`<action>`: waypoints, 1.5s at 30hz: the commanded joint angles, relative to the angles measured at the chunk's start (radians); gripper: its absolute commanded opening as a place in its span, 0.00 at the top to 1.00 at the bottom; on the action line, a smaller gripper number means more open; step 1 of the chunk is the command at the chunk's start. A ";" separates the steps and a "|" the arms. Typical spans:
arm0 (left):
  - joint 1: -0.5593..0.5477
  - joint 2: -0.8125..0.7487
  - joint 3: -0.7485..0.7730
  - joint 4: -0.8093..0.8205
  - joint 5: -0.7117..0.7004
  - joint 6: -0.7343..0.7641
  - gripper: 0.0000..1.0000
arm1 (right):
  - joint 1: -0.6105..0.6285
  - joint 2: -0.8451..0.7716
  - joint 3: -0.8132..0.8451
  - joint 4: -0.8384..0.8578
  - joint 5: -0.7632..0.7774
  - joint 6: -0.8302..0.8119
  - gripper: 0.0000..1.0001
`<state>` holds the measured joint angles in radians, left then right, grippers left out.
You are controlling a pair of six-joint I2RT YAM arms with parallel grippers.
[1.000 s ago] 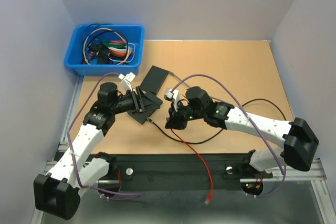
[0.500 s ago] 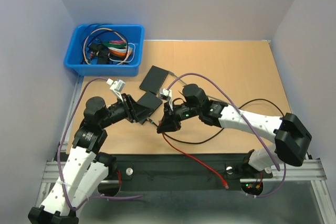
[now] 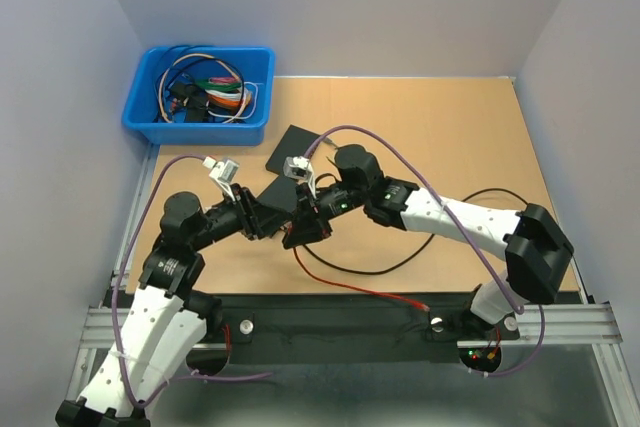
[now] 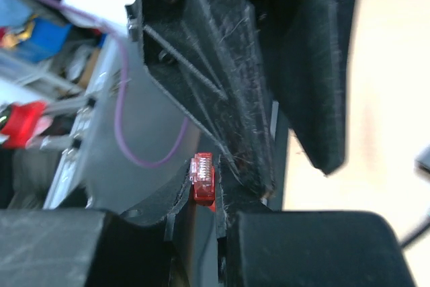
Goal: Insert the plug into the switch port
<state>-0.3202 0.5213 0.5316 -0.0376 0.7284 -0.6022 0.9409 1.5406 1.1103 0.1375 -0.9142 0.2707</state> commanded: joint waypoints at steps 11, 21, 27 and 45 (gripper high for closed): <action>-0.008 -0.047 0.040 0.039 -0.017 0.064 0.55 | -0.013 0.061 0.066 0.050 -0.052 0.025 1.00; -0.008 -0.007 0.081 -0.027 -0.030 0.122 0.59 | -0.021 0.069 0.098 0.050 -0.063 0.033 1.00; -0.007 0.011 0.082 -0.033 -0.034 0.121 0.62 | -0.022 0.072 0.117 0.050 -0.051 0.035 1.00; -0.008 -0.009 0.084 -0.035 -0.030 0.125 0.61 | -0.054 0.085 0.152 0.080 -0.037 0.064 1.00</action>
<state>-0.3252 0.5220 0.5842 -0.0715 0.6678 -0.5003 0.9096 1.6337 1.1904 0.1276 -0.9489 0.3164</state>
